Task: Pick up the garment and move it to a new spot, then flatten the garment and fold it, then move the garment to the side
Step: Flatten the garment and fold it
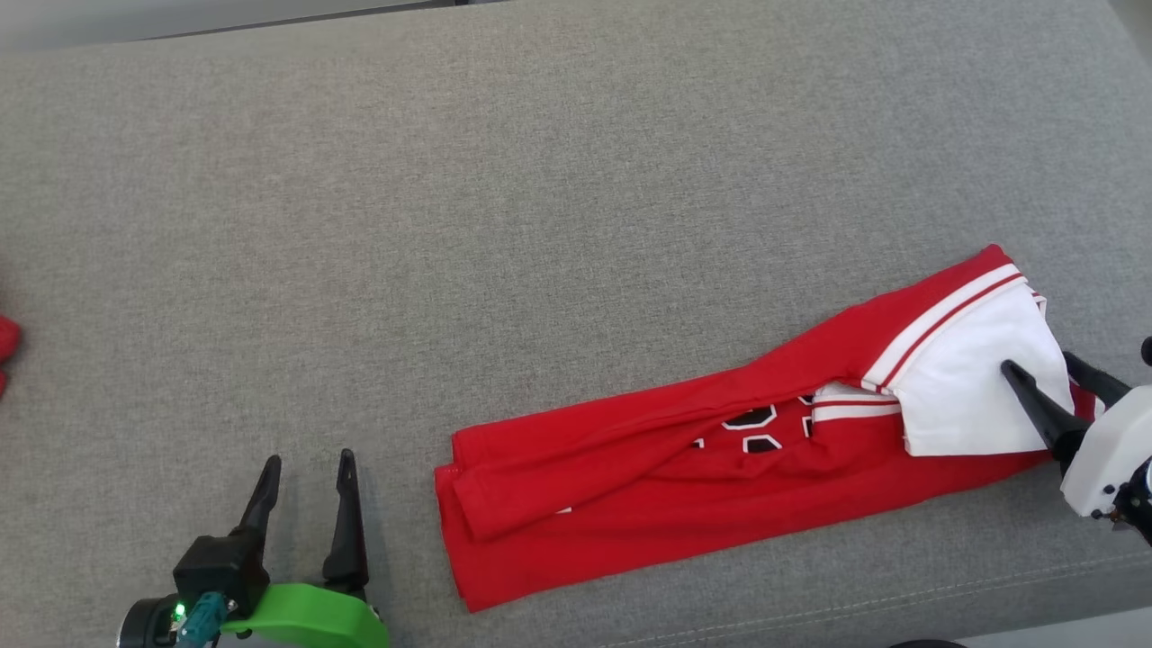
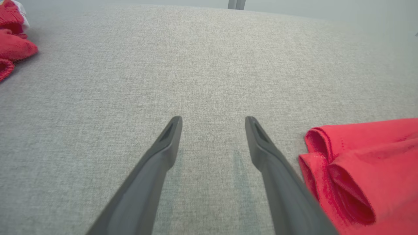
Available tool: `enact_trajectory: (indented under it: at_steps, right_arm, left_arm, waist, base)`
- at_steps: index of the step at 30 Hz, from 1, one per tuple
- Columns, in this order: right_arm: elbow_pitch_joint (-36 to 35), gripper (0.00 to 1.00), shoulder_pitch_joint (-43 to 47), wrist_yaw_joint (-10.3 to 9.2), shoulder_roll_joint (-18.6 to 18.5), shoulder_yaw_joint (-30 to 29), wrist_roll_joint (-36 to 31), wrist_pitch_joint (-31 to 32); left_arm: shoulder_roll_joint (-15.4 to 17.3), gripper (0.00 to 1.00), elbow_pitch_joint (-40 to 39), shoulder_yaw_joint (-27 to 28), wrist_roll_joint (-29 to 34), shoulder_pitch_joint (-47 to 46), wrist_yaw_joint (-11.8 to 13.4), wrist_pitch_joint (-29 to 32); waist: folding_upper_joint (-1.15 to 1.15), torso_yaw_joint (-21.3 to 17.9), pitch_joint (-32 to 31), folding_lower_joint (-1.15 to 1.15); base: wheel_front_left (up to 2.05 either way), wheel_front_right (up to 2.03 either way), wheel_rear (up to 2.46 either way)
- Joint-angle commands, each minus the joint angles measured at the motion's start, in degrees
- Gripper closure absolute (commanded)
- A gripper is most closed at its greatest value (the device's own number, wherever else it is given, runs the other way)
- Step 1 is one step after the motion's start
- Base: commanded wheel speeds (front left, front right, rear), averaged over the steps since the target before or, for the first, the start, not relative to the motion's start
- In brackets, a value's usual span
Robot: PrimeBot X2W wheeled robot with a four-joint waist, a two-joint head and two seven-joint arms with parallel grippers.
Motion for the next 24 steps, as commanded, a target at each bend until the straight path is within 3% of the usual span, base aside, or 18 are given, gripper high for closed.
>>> enact_trajectory:
  at_steps: [1, 13, 24]
  right_arm:
    - [1.84, 0.00, -0.47, -0.04, 0.64, 0.31, -0.61, 0.73]
    - [13.59, 0.00, -4.73, -0.09, 5.05, 3.29, -3.71, 2.09]
    - [18.10, 0.00, -4.35, -0.15, 5.93, 4.78, -0.45, 4.59]
  left_arm:
    - [-0.95, 0.00, -0.25, 0.63, 2.01, -0.49, -0.85, -0.22]
    - [-9.14, 0.00, 0.74, 7.34, 10.25, 1.54, -9.31, -0.26]
    - [-13.23, 0.00, 2.69, 12.54, 14.96, 1.88, -14.20, -0.22]
  waist:
    - [0.00, 0.71, 0.01, 0.00]
    - [0.00, 2.25, 0.20, 0.00]
    - [0.00, 2.16, 0.66, 0.00]
  base:
    - [0.00, 0.00, 0.00]
    - [0.00, 0.00, 0.00]
    - [0.00, 0.00, 0.00]
